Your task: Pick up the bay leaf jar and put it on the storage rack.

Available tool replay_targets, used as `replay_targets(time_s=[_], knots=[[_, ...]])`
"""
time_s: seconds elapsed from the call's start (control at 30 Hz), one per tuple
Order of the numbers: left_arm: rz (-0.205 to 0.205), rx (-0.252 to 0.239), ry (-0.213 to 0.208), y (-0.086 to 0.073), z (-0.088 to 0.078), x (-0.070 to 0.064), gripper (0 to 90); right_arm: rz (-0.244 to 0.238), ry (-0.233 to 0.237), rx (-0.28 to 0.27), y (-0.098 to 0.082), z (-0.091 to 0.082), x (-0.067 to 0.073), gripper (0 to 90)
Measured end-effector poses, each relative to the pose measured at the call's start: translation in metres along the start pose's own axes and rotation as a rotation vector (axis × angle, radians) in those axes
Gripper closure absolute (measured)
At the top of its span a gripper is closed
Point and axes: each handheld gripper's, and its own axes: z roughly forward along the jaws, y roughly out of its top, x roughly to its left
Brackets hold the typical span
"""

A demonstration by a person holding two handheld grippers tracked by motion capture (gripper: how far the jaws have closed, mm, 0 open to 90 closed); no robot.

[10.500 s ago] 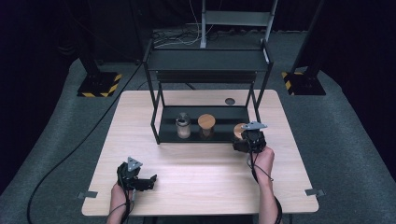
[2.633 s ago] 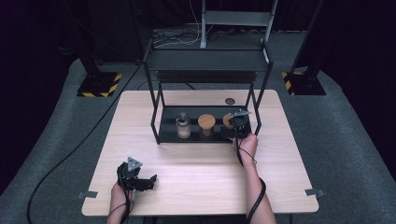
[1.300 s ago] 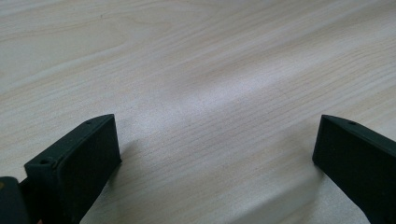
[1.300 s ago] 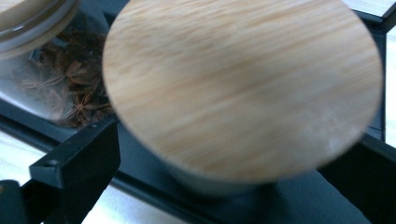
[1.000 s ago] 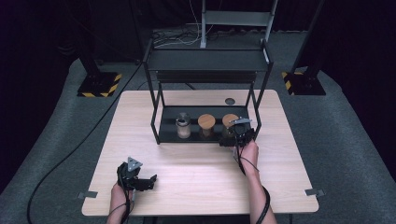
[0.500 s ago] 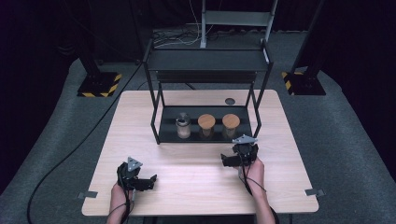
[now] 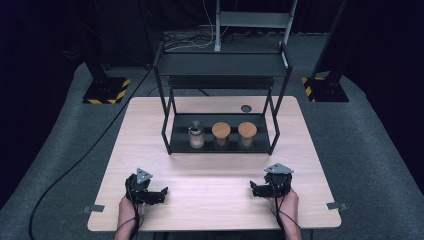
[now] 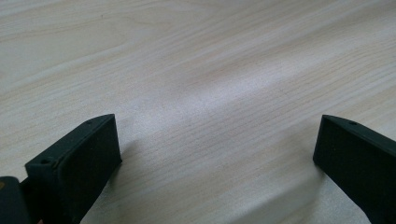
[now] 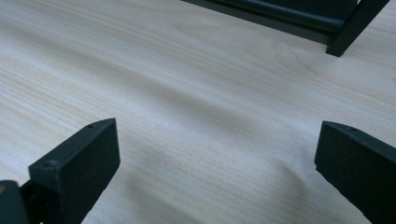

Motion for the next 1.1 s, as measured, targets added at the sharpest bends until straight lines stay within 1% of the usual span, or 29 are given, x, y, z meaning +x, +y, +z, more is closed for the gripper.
replay_targets(time_s=[0.1,0.2,0.27,0.37,0.43,0.53,0.67,0.9,1.1], knots=[[0.0,0.0,0.0,0.0,0.0,0.0,0.2,0.006,0.009,0.007,-0.0047,0.001,-0.0016,0.0],[0.0,0.0,0.0,0.0,0.0,0.0,0.2,-0.008,0.009,-0.005,-0.0061,-0.0011,-0.0013,0.0],[0.0,0.0,0.0,0.0,0.0,0.0,0.2,-0.003,0.019,0.006,-0.0066,-0.0012,-0.0022,0.0],[0.0,0.0,0.0,-0.0001,0.0,0.0,0.1,0.009,0.024,-0.006,-0.0071,-0.0021,-0.0035,0.0],[0.0,0.0,0.0,-0.0001,0.0,0.0,0.2,0.01,0.016,-0.002,-0.007,-0.0018,-0.003,0.0],[0.0,0.0,0.0,-0.0001,0.0,0.0,0.1,-0.002,-0.002,0.011,-0.0064,-0.0003,-0.0011,0.0],[0.0,0.0,0.001,-0.0001,0.0,-0.0001,0.2,-0.031,-0.002,0.033,-0.0057,0.0018,0.001,0.0],[0.001,0.0,0.001,-0.0002,0.0,-0.0001,0.2,-0.03,-0.009,0.019,-0.0063,0.0004,0.0014,0.2],[0.001,0.0,0.001,-0.0002,0.0,-0.0001,0.2,-0.044,-0.008,0.025,-0.0061,0.0008,0.0027,0.2]])
